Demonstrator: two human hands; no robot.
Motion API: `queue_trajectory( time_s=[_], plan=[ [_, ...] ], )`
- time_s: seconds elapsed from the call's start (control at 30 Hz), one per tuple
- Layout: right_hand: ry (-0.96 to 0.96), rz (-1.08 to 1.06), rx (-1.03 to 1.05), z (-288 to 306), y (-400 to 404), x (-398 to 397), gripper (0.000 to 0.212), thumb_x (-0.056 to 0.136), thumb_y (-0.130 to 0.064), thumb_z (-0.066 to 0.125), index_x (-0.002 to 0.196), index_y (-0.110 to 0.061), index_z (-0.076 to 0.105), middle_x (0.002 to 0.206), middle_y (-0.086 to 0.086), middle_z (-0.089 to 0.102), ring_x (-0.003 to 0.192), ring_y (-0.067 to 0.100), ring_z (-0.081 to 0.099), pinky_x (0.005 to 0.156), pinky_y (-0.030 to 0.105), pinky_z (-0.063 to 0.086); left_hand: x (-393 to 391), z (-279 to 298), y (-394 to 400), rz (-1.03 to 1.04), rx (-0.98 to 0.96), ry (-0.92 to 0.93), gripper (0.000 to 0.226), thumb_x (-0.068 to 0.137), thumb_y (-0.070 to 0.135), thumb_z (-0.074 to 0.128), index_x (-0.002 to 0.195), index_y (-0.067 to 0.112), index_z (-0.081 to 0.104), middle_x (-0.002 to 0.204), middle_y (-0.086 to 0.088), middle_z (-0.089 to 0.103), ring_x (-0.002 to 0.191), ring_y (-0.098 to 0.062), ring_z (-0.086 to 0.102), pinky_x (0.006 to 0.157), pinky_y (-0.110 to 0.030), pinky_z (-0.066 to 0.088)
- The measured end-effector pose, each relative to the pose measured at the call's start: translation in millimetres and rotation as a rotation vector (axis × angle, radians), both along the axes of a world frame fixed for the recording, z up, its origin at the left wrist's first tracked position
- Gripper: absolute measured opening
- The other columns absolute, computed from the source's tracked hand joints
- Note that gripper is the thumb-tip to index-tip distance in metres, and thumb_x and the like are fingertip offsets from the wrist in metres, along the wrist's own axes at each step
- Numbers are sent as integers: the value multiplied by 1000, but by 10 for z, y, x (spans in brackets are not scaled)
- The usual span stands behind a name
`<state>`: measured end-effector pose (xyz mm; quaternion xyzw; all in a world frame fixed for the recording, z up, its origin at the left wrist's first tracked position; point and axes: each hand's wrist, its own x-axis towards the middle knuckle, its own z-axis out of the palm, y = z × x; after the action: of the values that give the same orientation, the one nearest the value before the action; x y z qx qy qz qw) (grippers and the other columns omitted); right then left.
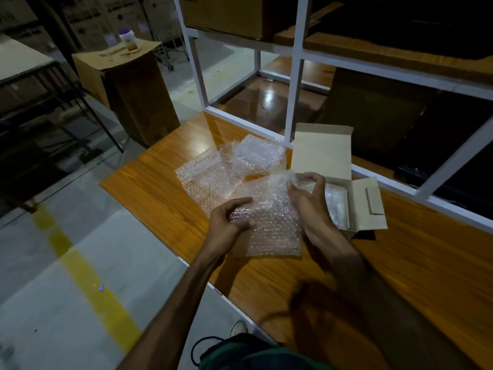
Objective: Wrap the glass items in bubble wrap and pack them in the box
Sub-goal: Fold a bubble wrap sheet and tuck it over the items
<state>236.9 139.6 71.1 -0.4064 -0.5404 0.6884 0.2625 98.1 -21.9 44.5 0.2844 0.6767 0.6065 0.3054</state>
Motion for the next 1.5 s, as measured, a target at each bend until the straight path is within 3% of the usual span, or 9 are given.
queue_trajectory(
  time_s=[0.17, 0.53, 0.63, 0.8, 0.9, 1.1, 1.23, 1.33, 1.5],
  plan=[
    [-120, 403, 367, -70, -44, 238, 53, 94, -27, 79, 140, -43, 57, 156, -11, 48, 144, 15, 43, 115, 42, 44, 17, 55, 70, 99, 4, 124, 49, 74, 2, 91, 117, 19, 78, 124, 17, 74, 124, -2, 64, 108, -47, 54],
    [-311, 194, 716, 23, 3, 276, 23, 93, -24, 79, 116, -22, 75, 117, -10, 65, 106, 7, 59, 86, 12, 45, -41, 128, 101, 104, -43, 668, 15, 85, 23, 86, 96, 22, 76, 99, 7, 67, 91, -8, 62, 70, -38, 57],
    [-289, 153, 724, 49, 71, 275, 23, 92, -30, 80, 112, -22, 72, 117, -8, 51, 108, 2, 50, 83, 4, 37, -88, 204, 122, 76, -4, 572, 15, 87, 26, 85, 92, 26, 70, 105, 3, 57, 101, -13, 58, 74, -39, 57],
    [-84, 263, 451, 164, 164, 283, 33, 91, -43, 78, 116, -25, 66, 121, -6, 67, 110, 5, 64, 96, 31, 53, -40, 465, 122, -53, 102, 116, 17, 102, 20, 67, 111, 6, 69, 107, -8, 77, 99, -26, 75, 82, -43, 63],
    [-39, 371, 315, 152, 155, 299, 65, 84, -42, 86, 138, -34, 50, 138, -3, 64, 125, 16, 64, 101, 38, 57, -1, 448, 166, -58, 132, -8, 20, 106, 18, 60, 118, 3, 65, 112, -10, 75, 111, -24, 73, 99, -39, 59],
    [41, 245, 201, 88, 105, 327, 61, 94, -19, 78, 140, -39, 44, 134, -2, 62, 114, 16, 67, 76, 29, 64, 37, 345, 175, 24, 87, -91, 37, 96, 32, 73, 120, 6, 63, 110, -15, 72, 100, -33, 71, 87, -48, 59],
    [0, 169, 197, 48, 108, 356, 58, 96, -18, 76, 142, -39, 47, 124, -12, 63, 111, 7, 64, 68, 18, 59, 8, 325, 163, -36, 47, -277, 49, 90, 6, 77, 135, 4, 57, 127, -16, 72, 113, -35, 73, 92, -51, 62],
    [-5, 167, 149, 35, 161, 397, 53, 96, -14, 75, 143, -29, 54, 119, -16, 67, 111, 7, 66, 71, 18, 60, 14, 299, 154, -95, 26, -288, 40, 88, -6, 75, 126, -3, 64, 120, -20, 75, 107, -40, 73, 85, -51, 64],
    [-128, 314, 197, 19, 352, 497, 27, 96, 3, 67, 108, -19, 76, 118, -1, 73, 116, 19, 66, 90, 35, 60, 39, 306, 198, -86, 74, -243, 26, 88, -18, 63, 89, 4, 77, 99, -15, 75, 89, -30, 71, 71, -40, 62]
  ],
)
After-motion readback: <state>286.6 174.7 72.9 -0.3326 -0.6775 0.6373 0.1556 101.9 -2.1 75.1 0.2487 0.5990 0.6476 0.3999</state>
